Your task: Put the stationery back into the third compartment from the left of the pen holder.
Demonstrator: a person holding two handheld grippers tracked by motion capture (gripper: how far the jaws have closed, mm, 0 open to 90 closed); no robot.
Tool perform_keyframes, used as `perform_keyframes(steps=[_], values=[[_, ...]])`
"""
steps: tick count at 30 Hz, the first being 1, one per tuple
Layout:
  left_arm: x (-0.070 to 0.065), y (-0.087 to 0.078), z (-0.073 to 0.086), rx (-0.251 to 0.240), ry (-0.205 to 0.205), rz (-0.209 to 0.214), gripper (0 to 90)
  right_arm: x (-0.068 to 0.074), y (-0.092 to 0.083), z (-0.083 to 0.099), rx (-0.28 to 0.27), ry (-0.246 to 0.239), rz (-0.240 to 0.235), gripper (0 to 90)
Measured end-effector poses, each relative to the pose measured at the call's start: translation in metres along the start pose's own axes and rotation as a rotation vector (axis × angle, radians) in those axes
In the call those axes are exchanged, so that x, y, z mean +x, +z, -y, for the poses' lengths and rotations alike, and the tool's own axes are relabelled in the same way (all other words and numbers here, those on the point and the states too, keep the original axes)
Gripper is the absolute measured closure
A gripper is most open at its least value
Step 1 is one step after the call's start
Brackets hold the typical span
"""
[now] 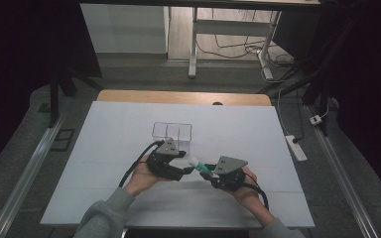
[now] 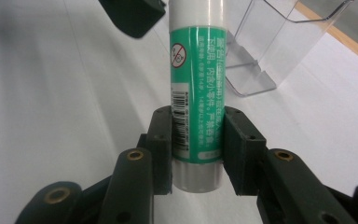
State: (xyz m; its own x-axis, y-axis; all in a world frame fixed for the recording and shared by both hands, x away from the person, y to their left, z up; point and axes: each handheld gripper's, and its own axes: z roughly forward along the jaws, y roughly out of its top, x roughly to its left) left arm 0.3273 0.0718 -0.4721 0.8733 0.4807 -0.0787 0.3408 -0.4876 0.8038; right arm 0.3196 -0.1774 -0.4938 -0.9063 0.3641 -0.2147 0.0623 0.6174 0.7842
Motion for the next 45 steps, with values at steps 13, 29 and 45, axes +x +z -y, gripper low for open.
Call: perform_keyframes(steps=[13,29,45], values=[[-0.002,0.007,-0.001,-0.057,-0.027,0.07,47.1,0.006,0.004,-0.001,-0.05,0.011,-0.015,64.7],[-0.007,0.005,-0.003,-0.061,-0.008,0.132,64.1,0.013,0.011,0.0,-0.028,-0.029,-0.026,63.8],[0.007,-0.02,-0.003,-0.095,-0.023,0.046,64.3,-0.006,-0.006,0.007,-0.066,0.137,-0.004,43.4]])
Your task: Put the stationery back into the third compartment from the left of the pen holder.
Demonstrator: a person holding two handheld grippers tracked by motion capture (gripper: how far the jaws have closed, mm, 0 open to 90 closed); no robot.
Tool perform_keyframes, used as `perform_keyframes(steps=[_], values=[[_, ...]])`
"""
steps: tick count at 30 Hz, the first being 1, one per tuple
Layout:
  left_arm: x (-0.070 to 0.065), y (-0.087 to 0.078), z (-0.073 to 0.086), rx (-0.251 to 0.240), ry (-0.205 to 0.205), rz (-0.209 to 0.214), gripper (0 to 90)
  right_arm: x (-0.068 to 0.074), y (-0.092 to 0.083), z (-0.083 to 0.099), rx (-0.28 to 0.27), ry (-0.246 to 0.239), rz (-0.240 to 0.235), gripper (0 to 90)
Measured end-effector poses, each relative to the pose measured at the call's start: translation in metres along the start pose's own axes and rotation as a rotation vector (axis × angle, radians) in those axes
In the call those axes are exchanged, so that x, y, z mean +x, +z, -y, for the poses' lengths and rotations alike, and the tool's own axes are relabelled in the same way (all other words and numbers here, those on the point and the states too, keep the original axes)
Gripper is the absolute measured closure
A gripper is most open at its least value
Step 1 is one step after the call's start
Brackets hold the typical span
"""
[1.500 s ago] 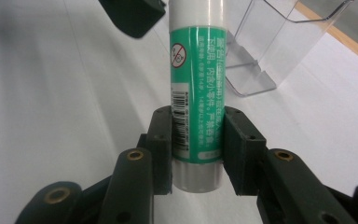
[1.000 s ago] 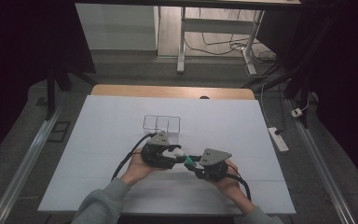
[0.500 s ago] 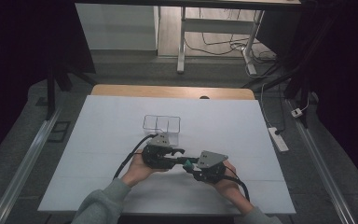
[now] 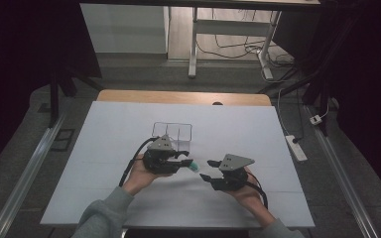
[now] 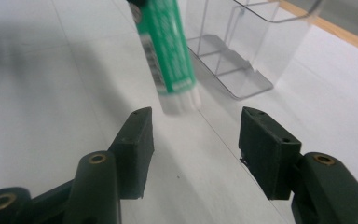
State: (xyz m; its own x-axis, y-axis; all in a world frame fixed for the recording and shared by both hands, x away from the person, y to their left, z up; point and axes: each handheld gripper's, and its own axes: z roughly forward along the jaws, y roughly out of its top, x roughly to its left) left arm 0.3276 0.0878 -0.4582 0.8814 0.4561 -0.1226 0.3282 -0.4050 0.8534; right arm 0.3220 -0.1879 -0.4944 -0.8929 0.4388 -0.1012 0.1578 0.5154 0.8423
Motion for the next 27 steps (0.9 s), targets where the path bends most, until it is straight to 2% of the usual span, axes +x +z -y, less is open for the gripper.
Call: perform_keyframes(steps=[8,17,27], values=[[0.004,-0.01,-0.002,-0.025,-0.005,-0.021,64.3,-0.011,-0.012,0.011,0.007,0.043,0.039,41.4],[0.006,-0.019,-0.004,-0.047,-0.007,-0.04,64.3,-0.016,-0.024,0.02,0.025,0.063,0.07,40.4],[0.015,-0.028,-0.012,-0.058,-0.009,-0.064,64.3,-0.022,-0.053,0.036,0.013,0.115,0.104,39.6]])
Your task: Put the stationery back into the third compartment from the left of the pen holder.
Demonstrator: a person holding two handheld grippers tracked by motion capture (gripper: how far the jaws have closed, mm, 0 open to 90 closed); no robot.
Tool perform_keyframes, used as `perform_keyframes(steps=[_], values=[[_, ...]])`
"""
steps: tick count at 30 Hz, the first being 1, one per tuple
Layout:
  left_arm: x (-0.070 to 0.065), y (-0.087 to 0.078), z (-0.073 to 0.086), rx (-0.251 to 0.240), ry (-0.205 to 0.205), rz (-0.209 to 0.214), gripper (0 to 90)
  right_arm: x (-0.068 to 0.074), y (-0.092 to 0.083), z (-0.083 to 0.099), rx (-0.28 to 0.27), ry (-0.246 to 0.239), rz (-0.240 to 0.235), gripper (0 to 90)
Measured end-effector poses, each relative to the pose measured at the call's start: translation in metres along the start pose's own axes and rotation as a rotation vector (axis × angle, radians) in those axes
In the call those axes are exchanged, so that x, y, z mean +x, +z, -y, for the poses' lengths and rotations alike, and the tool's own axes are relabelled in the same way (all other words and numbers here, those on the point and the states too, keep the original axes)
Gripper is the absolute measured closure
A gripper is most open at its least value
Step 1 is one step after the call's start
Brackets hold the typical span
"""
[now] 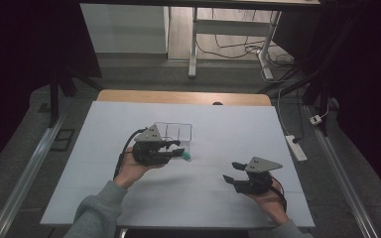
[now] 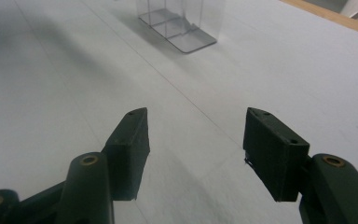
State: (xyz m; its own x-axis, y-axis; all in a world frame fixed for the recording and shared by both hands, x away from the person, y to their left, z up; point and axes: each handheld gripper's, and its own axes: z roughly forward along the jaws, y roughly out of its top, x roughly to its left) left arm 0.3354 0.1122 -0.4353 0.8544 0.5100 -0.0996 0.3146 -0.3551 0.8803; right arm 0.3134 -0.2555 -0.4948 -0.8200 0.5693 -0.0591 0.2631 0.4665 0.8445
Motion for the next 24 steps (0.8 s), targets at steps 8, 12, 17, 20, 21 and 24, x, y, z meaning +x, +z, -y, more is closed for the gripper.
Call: perform_keyframes(steps=[8,12,17,20,21,24], values=[[0.011,-0.003,-0.014,-0.006,-0.002,-0.025,64.3,-0.008,-0.009,0.007,0.0,0.021,0.015,38.7],[0.018,-0.004,-0.022,0.004,0.002,-0.048,64.2,-0.009,-0.009,0.007,0.008,0.023,0.018,38.2],[0.026,-0.007,-0.03,0.008,0.004,-0.081,64.3,-0.009,-0.008,0.008,0.017,0.013,0.018,36.8],[0.031,-0.007,-0.034,0.019,0.005,-0.096,64.2,-0.009,-0.008,0.008,0.018,0.012,0.019,36.7],[0.033,-0.006,-0.035,0.023,0.002,-0.099,64.2,-0.009,-0.008,0.008,0.018,0.012,0.02,36.7],[0.038,-0.002,-0.039,0.034,0.004,-0.112,64.3,-0.01,-0.007,0.009,0.023,0.011,0.022,36.6]])
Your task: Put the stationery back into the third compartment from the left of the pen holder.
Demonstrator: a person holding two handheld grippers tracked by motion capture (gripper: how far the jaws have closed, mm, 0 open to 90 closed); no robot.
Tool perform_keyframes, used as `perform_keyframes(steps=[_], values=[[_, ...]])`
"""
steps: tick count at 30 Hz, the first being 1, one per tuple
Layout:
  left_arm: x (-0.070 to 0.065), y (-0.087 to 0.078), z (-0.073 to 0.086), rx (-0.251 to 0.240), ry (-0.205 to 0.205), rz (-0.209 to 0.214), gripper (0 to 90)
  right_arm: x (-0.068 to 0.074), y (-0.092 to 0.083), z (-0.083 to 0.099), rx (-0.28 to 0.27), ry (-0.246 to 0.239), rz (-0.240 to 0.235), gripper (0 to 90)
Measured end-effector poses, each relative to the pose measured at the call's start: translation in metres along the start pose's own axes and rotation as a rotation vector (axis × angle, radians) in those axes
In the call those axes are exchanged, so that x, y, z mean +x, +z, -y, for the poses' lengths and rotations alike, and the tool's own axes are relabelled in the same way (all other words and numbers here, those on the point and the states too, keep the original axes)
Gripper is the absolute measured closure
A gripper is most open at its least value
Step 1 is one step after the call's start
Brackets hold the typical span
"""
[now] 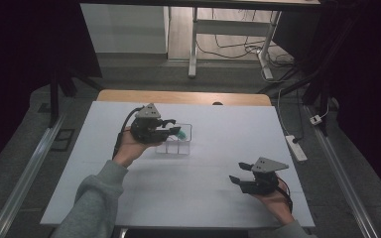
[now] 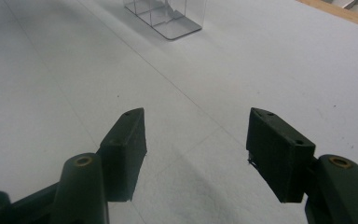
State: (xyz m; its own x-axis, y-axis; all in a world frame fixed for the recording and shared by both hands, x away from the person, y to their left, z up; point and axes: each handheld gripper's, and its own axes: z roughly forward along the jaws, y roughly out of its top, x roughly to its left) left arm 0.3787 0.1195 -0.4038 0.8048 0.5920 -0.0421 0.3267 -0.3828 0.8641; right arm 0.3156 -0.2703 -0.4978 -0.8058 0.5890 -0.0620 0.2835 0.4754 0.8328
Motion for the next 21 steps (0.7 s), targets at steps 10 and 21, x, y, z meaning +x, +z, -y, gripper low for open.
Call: perform_keyframes(steps=[10,21], values=[[0.008,0.011,-0.014,0.056,0.015,-0.035,64.2,0.0,0.001,0.001,0.011,-0.007,0.003,36.4],[0.011,0.032,-0.013,0.136,0.034,-0.031,64.1,0.0,0.002,0.001,0.02,-0.012,0.007,36.3]])
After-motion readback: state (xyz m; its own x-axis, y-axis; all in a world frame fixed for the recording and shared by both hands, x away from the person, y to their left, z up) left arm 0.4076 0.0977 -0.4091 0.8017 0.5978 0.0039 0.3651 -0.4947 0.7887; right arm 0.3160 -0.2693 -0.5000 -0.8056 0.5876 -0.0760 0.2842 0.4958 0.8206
